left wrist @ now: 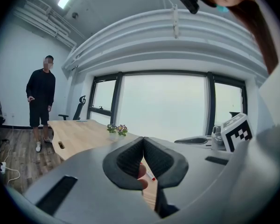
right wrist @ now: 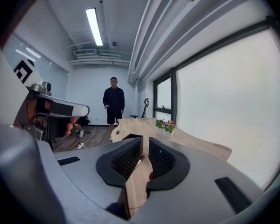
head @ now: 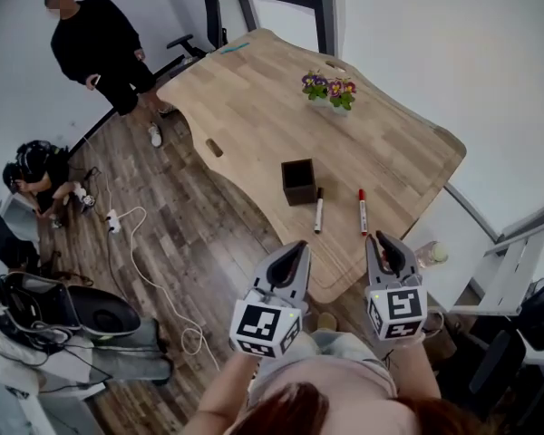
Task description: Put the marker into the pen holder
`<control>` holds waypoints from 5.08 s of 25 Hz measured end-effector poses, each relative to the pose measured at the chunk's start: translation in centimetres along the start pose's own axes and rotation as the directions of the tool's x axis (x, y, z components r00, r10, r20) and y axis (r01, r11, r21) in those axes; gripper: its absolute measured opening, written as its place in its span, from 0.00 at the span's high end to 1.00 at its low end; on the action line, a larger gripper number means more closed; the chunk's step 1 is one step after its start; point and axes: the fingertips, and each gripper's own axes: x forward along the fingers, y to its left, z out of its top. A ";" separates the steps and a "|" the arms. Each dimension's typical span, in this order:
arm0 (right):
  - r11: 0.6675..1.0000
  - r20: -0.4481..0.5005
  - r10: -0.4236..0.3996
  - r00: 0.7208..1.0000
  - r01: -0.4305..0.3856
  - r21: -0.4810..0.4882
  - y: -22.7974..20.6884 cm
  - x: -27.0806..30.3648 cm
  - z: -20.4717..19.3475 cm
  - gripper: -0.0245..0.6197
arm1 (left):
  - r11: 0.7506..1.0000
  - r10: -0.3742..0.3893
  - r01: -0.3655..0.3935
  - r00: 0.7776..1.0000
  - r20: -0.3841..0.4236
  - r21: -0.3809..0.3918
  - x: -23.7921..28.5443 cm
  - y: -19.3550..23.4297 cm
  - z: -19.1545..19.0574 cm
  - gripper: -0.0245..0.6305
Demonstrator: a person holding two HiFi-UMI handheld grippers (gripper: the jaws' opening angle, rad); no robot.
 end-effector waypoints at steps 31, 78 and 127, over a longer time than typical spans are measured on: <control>0.996 -0.312 -0.085 0.946 0.075 -0.043 -2.8 9.9 -13.3 0.84 | 0.999 -0.043 0.043 0.998 -0.045 -0.010 5.3 6.4 -1.5 0.96; 0.973 -0.501 -0.149 0.852 0.217 0.080 -4.9 12.4 -20.0 0.87 | 0.996 -0.083 0.080 0.990 -0.116 -0.034 8.5 11.9 -3.5 0.96; 0.992 -0.322 0.085 0.943 -0.111 -0.063 2.7 13.7 -5.8 0.87 | 0.999 -0.001 0.000 1.000 -0.028 -0.039 5.7 15.2 -1.6 0.96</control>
